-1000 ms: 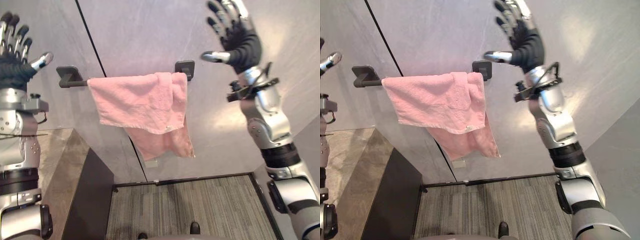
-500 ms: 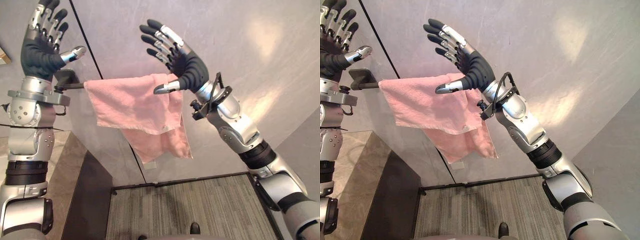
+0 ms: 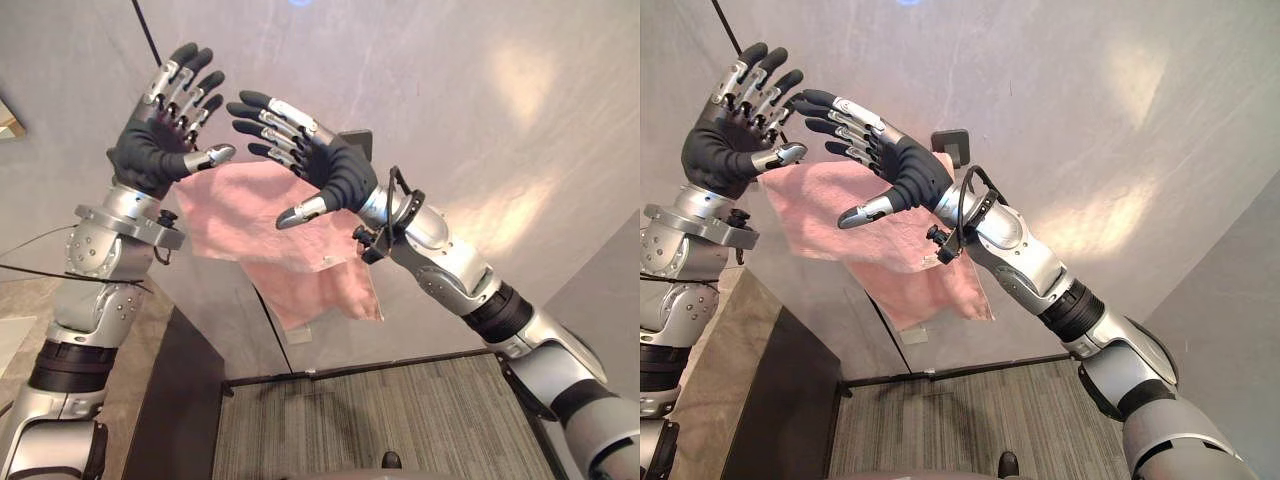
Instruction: Organize washtable
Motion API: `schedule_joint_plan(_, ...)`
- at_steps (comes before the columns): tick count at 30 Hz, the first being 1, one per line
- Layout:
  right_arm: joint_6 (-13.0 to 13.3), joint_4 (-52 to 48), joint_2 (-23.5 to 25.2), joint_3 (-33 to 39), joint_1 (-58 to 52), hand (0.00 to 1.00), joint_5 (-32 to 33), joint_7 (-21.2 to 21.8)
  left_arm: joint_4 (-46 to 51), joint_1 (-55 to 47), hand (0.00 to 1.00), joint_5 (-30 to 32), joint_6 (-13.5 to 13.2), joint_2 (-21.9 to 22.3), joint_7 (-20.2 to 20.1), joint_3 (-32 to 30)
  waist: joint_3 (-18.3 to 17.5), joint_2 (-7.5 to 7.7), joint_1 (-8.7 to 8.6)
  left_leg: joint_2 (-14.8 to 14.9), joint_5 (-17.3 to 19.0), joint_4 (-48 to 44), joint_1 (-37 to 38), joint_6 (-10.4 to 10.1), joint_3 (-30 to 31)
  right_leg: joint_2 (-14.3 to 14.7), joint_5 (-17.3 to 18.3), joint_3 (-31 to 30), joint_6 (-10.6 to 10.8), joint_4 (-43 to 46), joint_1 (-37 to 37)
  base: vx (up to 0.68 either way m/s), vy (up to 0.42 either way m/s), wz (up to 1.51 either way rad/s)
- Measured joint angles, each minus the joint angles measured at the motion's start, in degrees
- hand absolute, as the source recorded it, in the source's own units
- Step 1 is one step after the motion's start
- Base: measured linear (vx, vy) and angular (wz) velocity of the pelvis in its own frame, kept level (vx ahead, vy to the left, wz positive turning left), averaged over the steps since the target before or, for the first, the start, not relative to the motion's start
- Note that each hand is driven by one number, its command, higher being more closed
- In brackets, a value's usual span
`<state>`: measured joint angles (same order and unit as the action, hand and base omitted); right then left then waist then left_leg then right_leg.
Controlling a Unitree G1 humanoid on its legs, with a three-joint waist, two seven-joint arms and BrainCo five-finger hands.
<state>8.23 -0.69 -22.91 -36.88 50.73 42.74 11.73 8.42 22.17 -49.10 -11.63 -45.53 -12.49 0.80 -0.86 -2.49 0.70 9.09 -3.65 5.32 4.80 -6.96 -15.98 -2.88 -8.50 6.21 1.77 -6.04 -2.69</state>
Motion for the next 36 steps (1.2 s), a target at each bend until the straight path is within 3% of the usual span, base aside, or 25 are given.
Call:
schedule_joint_plan(9,0.0,0.0,-0.3,-0.2,0.0,0.0,0.0,1.0,9.2,-11.2,0.0,-5.4,0.5,2.8,-2.2,0.1,-0.3,0.01,0.09,0.0,0.0,0.0,-0.1,0.0,0.8,-0.2,0.5,1.6,0.1,0.0,0.8,0.0,0.001,0.08)
schedule_joint_plan(24,-0.5,0.0,-2.5,-1.6,-4.6,0.0,1.3,1.5,7.5,-16.6,0.0,-6.8,3.1,5.9,-3.5,1.0,-0.7,0.33,0.22,-0.3,0.0,0.0,-1.5,0.0,5.2,-0.9,0.9,6.1,0.4,0.0,2.5,0.01,0.0,0.16)
schedule_joint_plan(36,-2.4,-0.1,-6.4,3.0,-11.3,0.0,2.9,2.1,5.0,-17.6,0.0,-6.9,4.5,8.9,-2.1,4.1,-0.7,0.39,0.09,-1.2,-0.3,0.1,-3.9,0.4,8.6,-1.5,1.5,9.3,1.0,0.0,2.3,0.01,0.002,0.15)
